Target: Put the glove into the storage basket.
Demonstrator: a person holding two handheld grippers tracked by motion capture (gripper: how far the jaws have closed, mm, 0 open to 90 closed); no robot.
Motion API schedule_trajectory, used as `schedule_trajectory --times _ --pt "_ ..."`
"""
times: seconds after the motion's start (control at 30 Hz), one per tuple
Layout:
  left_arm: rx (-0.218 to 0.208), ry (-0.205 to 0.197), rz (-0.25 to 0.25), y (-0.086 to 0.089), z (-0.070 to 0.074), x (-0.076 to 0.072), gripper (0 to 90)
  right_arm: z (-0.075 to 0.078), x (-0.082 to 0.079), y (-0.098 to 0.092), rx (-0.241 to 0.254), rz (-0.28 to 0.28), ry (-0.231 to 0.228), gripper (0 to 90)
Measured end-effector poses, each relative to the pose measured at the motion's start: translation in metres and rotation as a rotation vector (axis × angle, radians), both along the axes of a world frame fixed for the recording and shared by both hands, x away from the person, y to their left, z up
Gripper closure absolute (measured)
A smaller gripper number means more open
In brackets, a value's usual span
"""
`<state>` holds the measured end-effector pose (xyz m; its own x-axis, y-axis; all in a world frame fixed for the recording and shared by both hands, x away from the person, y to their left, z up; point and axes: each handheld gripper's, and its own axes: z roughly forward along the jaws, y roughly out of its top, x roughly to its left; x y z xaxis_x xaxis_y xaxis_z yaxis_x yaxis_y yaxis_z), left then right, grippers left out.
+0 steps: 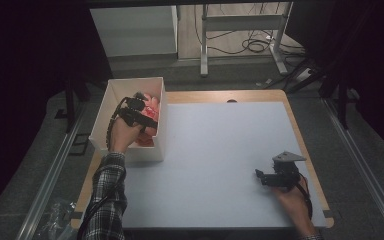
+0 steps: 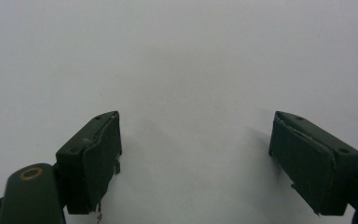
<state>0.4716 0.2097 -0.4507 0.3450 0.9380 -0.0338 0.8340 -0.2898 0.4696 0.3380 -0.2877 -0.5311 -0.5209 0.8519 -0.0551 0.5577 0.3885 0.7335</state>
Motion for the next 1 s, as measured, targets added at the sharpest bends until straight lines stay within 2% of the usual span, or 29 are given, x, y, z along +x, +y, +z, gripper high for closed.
schedule_trajectory --times 0.37,0.67,1.0 --pt "-0.053 -0.089 0.010 0.012 0.009 -0.016 2.8 0.000 0.000 0.000 0.000 0.000 0.000 17.2" --pt "-0.080 -0.170 -0.008 0.017 0.018 -0.033 1.8 0.000 0.000 0.000 0.000 -0.001 0.000 17.2" --pt "-0.099 -0.227 -0.017 0.024 0.021 -0.050 1.9 0.000 0.000 0.000 0.000 -0.001 -0.001 17.2"
